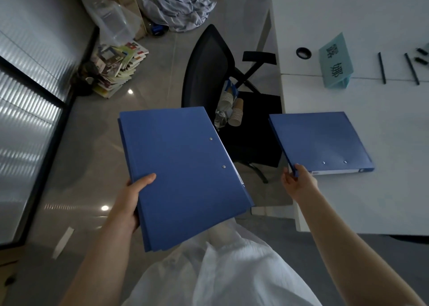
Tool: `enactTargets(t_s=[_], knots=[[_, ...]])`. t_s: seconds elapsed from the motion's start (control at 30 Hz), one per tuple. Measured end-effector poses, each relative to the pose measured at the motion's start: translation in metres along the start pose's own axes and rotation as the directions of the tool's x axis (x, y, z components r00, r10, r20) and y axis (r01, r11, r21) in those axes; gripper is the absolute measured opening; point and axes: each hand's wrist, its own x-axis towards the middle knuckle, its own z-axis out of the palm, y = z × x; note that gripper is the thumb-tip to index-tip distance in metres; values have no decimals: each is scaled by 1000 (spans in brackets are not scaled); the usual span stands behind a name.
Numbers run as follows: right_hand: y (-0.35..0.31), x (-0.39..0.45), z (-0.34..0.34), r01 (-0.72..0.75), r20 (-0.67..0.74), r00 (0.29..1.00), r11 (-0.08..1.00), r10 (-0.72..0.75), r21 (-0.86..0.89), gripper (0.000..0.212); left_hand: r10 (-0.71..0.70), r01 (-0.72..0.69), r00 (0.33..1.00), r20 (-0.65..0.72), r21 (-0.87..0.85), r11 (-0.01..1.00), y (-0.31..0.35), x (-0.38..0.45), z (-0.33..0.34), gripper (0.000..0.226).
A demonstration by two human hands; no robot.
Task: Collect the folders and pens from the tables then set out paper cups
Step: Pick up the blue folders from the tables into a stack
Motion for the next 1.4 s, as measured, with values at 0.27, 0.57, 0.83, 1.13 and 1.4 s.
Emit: enactTargets(t_s=[0.27, 0.57, 0.83, 1.13, 1.4], knots=[[6, -58, 15, 426, 82, 901, 905, -425, 7, 39, 17, -17, 998, 54, 2, 1000, 4, -3, -8, 63], [30, -143, 31, 729, 362, 684, 576, -633, -370, 24, 82, -76, 994, 69, -84, 994, 20, -14, -28, 42], [70, -201, 60, 897, 703, 347, 2, -621, -442, 9, 159, -155, 987, 13, -169, 973, 35, -16, -52, 46], [154, -227, 106, 829, 906, -302, -551, -296, 97, 21, 179, -167, 984, 23, -256, 952, 54, 2, -57, 59], [159, -190, 185, 857, 969, -229, -451, 97, 248, 24, 188, -186, 982, -23, -308, 933, 118, 61, -53, 19]])
